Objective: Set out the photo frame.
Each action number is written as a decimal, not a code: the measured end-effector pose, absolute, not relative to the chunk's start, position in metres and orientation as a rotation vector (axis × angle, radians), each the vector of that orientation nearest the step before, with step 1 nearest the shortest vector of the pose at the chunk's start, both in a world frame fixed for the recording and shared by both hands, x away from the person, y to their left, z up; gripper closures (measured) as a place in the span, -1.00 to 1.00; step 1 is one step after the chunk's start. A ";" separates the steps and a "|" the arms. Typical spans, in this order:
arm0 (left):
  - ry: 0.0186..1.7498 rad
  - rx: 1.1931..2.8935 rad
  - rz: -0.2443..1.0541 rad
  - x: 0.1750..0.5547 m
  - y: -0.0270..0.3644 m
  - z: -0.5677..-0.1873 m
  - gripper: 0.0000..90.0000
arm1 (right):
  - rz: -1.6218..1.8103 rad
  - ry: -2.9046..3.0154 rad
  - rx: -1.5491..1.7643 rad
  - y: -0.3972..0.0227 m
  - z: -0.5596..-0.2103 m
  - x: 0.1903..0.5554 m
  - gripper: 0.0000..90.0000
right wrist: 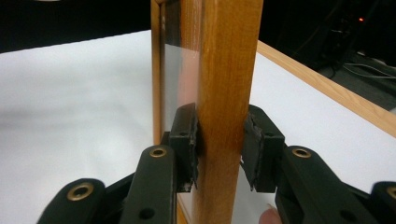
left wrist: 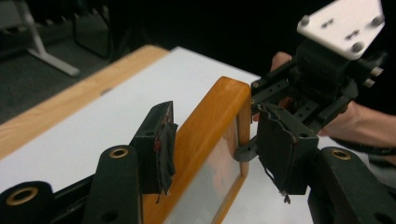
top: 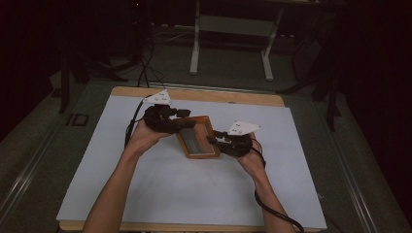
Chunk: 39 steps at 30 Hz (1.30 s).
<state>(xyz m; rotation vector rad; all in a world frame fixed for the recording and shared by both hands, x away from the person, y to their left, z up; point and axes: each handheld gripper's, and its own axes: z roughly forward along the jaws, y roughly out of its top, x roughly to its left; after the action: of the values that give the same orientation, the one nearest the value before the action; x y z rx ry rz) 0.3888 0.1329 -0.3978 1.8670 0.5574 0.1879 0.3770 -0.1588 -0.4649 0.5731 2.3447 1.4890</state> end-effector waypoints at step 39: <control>0.772 1.876 0.106 0.385 0.133 -0.481 0.45 | 1.574 2.414 0.786 -0.180 -0.496 0.384 0.41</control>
<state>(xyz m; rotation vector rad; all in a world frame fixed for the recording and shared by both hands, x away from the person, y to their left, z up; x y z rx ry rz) 0.3847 0.1327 -0.4805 1.8762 0.7724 0.1057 0.3840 -0.1799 -0.4962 0.7859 2.4143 1.5740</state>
